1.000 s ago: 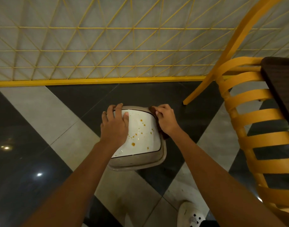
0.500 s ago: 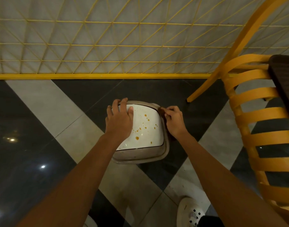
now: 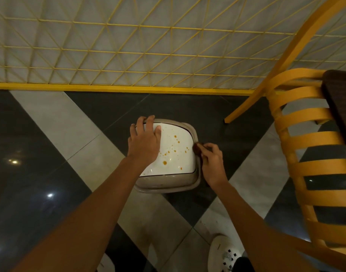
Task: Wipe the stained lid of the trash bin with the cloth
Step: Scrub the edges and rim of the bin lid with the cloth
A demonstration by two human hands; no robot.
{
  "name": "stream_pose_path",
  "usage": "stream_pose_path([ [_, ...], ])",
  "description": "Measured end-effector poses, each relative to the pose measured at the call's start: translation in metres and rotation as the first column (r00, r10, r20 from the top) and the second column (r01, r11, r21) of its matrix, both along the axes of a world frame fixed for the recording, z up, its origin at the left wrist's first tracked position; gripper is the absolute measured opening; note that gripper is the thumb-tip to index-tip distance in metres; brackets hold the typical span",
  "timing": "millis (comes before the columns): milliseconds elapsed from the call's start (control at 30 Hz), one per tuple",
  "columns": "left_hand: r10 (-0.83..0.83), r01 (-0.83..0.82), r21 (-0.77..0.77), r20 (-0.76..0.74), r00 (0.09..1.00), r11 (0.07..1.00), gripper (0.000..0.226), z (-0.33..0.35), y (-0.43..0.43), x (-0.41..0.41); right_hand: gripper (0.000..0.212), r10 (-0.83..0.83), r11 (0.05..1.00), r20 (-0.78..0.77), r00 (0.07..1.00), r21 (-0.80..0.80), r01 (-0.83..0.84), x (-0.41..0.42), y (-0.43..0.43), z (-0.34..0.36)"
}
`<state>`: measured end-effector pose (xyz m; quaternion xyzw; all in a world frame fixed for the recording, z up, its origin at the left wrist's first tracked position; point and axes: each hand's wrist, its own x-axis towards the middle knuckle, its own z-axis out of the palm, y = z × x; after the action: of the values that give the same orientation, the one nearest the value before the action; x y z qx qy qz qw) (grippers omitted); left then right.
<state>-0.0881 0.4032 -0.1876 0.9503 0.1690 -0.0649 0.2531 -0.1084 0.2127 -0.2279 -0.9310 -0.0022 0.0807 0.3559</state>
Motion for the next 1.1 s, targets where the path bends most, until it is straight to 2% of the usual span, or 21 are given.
stream_pose_path([
  [133, 0.006, -0.006, 0.004, -0.007, 1.0, 1.0, 0.048, 0.0, 0.0, -0.001, 0.031, 0.017, 1.0, 0.029, 0.999, 0.001, -0.017, -0.024, -0.003, -0.002],
  [233, 0.002, -0.002, 0.002, -0.01, 1.0, 1.0, 0.048, 0.001, 0.0, 0.0, 0.026, 0.034, 0.984, 0.053, 0.998, -0.178, -0.024, -0.053, -0.006, -0.006],
  [300, 0.003, -0.003, 0.0, -0.018, 1.0, 1.0, 0.049, 0.002, -0.001, 0.0, 0.033, 0.043, 0.998, 0.058, 0.997, -0.051, -0.04, -0.053, -0.005, -0.005],
  [400, 0.004, -0.004, -0.002, -0.026, 1.0, 1.0, 0.049, 0.002, 0.0, 0.0, 0.042, 0.035, 0.999, 0.036, 0.999, -0.028, -0.034, -0.034, -0.002, -0.002],
  [567, 0.001, -0.001, 0.006, -0.028, 1.0, 1.0, 0.049, 0.001, -0.001, 0.0, 0.034, -0.089, 0.992, -0.015, 0.996, 0.087, 0.09, -0.047, 0.001, 0.001],
  [600, 0.001, 0.0, 0.007, -0.025, 1.0, 1.0, 0.049, 0.001, -0.001, -0.001, 0.028, -0.143, 0.985, -0.025, 0.989, 0.094, 0.145, -0.057, 0.002, 0.0],
  [667, 0.002, -0.002, 0.013, -0.022, 1.0, 1.0, 0.049, 0.0, 0.0, -0.001, 0.022, -0.179, 0.984, -0.048, 0.983, 0.003, 0.179, -0.072, 0.002, -0.007],
  [700, 0.003, -0.003, 0.018, -0.022, 1.0, 1.0, 0.049, 0.0, 0.0, -0.001, 0.022, -0.19, 0.981, -0.061, 0.98, 0.015, 0.192, -0.074, 0.002, -0.007],
  [767, 0.003, -0.003, 0.019, -0.023, 1.0, 1.0, 0.049, 0.0, 0.0, 0.0, 0.025, -0.226, 0.961, -0.125, 0.966, 0.134, 0.242, -0.067, 0.004, -0.003],
  [933, -0.002, 0.002, 0.019, -0.018, 1.0, 1.0, 0.049, 0.001, 0.0, -0.001, 0.035, -0.181, 0.958, -0.151, 0.972, 0.197, 0.209, -0.043, 0.005, 0.006],
  [1033, 0.001, -0.001, 0.021, -0.017, 1.0, 1.0, 0.049, 0.001, -0.001, -0.001, 0.033, -0.18, 0.974, -0.104, 0.978, 0.122, 0.192, -0.048, 0.003, 0.002],
  [1100, 0.003, -0.003, 0.017, -0.021, 1.0, 1.0, 0.049, 0.002, -0.001, -0.001, 0.028, -0.233, 0.963, -0.031, 0.972, 0.128, 0.235, -0.052, 0.002, -0.001],
])
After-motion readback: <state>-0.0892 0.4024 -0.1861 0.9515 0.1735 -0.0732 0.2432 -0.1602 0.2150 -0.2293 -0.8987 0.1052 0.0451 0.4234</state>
